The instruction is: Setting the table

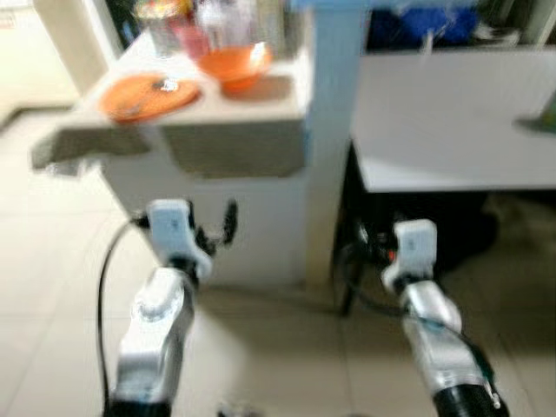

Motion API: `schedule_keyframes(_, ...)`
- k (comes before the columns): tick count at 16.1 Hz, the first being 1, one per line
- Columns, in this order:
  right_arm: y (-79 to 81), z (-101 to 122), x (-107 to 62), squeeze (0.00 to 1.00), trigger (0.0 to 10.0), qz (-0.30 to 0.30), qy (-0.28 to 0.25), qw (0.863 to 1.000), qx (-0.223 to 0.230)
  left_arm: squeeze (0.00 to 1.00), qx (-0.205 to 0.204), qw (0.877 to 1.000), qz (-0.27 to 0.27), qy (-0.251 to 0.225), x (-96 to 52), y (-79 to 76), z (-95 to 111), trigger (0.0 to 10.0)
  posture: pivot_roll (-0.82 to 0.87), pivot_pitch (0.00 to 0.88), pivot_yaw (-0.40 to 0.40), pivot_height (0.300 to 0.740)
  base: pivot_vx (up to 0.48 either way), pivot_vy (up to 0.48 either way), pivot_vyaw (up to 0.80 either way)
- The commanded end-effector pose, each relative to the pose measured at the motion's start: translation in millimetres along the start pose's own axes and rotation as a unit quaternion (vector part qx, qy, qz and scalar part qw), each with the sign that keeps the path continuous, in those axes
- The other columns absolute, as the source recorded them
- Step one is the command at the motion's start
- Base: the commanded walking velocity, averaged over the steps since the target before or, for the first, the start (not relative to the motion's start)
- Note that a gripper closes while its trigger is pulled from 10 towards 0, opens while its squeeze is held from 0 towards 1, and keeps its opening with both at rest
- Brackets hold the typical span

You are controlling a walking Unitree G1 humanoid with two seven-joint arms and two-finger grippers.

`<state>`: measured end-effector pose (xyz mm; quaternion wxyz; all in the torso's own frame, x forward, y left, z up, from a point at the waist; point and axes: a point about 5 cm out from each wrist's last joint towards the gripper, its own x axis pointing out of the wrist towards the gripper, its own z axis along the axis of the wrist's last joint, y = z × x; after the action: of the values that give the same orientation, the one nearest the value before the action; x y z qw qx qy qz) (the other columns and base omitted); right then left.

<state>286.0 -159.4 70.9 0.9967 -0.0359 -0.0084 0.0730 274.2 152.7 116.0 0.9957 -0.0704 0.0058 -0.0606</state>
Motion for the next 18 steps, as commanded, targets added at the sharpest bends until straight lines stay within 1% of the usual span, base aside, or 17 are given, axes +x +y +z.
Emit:
schedule_keyframes(1,7.4,5.2,5.5,0.00,10.0,0.009,-0.012,1.000,0.002,0.00,0.019,1.000,0.008,-0.005,1.7,5.7,4.8,10.0,-0.11,0.000,0.061,0.740,0.000,0.000,0.00)
schedule_keyframes(2,7.8,5.6,5.8,0.00,10.0,0.009,-0.013,1.000,0.001,0.00,0.022,1.000,0.008,-0.004,1.9,5.8,4.8,10.0,-0.11,0.000,0.061,0.740,0.000,0.000,0.00)
schedule_keyframes(4,9.7,15.1,7.4,0.00,10.0,0.012,-0.043,0.999,-0.019,0.00,0.028,1.000,0.005,-0.012,2.6,4.4,7.5,10.0,-0.11,0.000,0.063,0.740,0.000,0.000,0.00)
schedule_keyframes(5,7.6,23.6,8.2,0.00,10.0,0.001,-0.069,0.997,-0.023,0.00,0.028,0.999,0.005,-0.019,2.7,3.5,9.5,10.0,-0.11,0.000,0.063,0.740,0.000,0.000,0.00)
schedule_keyframes(6,6.4,27.2,9.1,0.00,10.0,-0.006,-0.077,0.997,-0.024,0.00,0.029,0.999,0.010,-0.022,2.3,4.0,10.0,10.0,-0.11,0.000,0.063,0.740,0.000,0.000,0.00)
schedule_keyframes(7,2.0,29.8,9.6,0.00,10.0,-0.027,-0.082,0.996,-0.020,0.00,0.024,0.999,0.020,-0.029,1.9,7.6,12.0,10.0,-0.11,0.000,0.063,0.740,0.000,0.000,0.00)
schedule_keyframes(8,-0.8,30.5,9.7,0.00,10.0,-0.038,-0.081,0.996,-0.014,0.00,0.024,0.999,0.024,-0.032,1.6,10.1,13.2,10.0,-0.11,0.000,0.064,0.740,0.000,0.000,0.00)
schedule_keyframes(9,-7.7,29.9,10.0,0.00,10.0,-0.062,-0.069,0.996,-0.009,0.00,0.021,0.999,0.035,-0.029,0.8,17.4,13.3,10.0,-0.11,0.000,0.065,0.740,0.000,0.000,0.00)
schedule_keyframes(10,-8.2,26.4,11.0,0.00,10.0,-0.063,-0.052,0.997,-0.002,0.00,0.021,0.999,0.037,-0.025,0.6,19.2,12.2,10.0,-0.11,0.000,0.068,0.740,0.000,0.000,0.00)
schedule_keyframes(11,-8.2,22.9,12.4,0.00,10.0,-0.066,-0.034,0.997,-0.007,0.00,0.017,0.999,0.038,-0.023,0.8,19.5,11.4,10.0,-0.11,0.000,0.068,0.740,0.000,0.000,0.00)
schedule_keyframes(12,-8.6,18.2,12.5,1.00,10.0,-0.071,-0.021,0.997,-0.008,0.00,0.018,0.999,0.038,-0.023,2.1,18.3,11.5,10.0,-0.11,0.000,0.069,0.740,0.000,0.000,0.00)
schedule_keyframes(18,-5.4,20.9,11.6,1.00,10.0,-0.059,-0.027,0.998,-0.019,0.00,0.021,0.999,0.025,-0.021,3.0,11.0,10.4,10.0,-0.11,0.000,0.068,0.740,0.000,0.000,0.00)
